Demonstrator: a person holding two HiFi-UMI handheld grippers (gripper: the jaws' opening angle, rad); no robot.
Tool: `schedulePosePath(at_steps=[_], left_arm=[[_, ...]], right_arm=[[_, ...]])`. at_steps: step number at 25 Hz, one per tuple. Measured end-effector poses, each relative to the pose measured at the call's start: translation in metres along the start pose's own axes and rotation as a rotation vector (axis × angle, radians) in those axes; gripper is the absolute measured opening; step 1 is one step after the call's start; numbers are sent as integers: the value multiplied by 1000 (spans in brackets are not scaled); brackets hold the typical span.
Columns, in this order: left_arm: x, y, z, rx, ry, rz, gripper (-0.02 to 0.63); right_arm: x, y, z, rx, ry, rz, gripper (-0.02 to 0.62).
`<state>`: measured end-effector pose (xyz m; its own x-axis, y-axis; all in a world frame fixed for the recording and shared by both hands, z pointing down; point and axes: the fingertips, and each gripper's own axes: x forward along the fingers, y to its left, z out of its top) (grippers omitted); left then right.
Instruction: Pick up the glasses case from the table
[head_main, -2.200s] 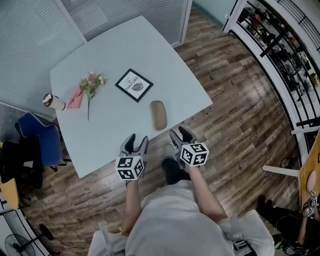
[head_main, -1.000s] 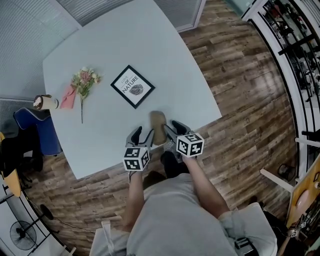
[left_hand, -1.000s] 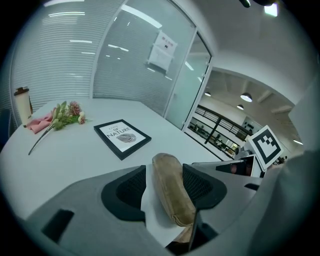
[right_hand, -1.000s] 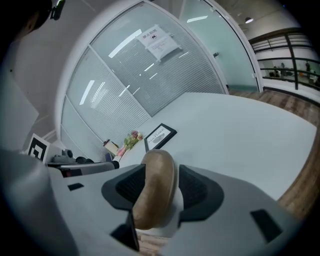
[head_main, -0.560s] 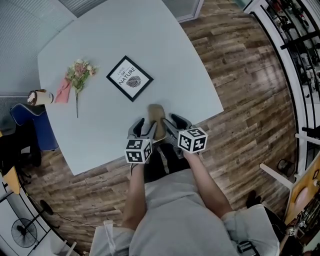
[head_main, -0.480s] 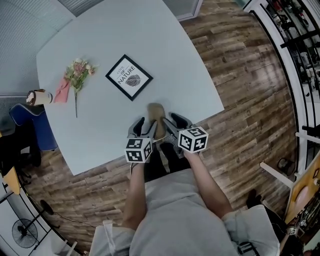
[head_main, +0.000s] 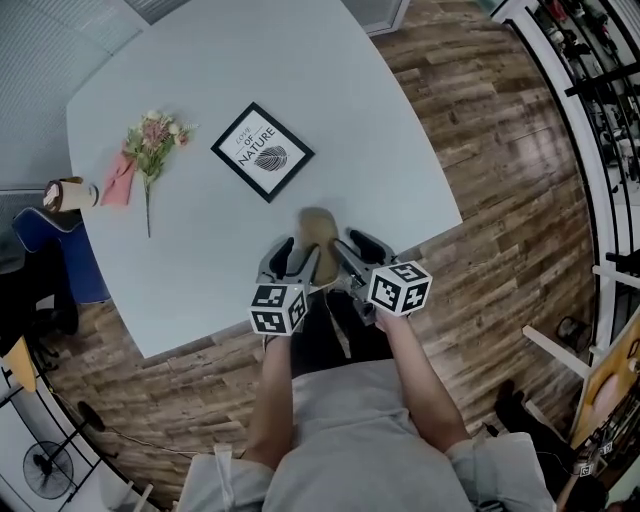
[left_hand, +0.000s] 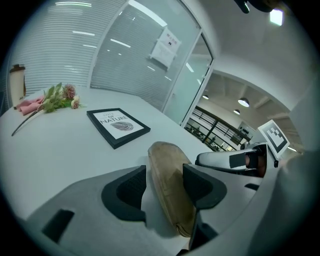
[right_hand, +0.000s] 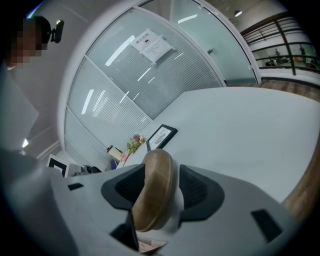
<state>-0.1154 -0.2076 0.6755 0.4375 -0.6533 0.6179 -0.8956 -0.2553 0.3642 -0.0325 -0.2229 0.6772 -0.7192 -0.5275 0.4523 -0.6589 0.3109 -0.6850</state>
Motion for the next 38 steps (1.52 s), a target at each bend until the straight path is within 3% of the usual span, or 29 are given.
schedulePosePath(at_steps=[10, 28, 38], left_arm=[[-9, 13, -2, -8, -25, -9, 218], [-18, 46, -5, -37, -32, -3, 218], [-16, 43, -4, -67, -31, -48, 218]], right_arm=[[14, 15, -8, 225, -14, 109, 262], [49, 42, -28, 292, 72, 169, 287], [53, 39, -32, 307, 89, 138, 305]])
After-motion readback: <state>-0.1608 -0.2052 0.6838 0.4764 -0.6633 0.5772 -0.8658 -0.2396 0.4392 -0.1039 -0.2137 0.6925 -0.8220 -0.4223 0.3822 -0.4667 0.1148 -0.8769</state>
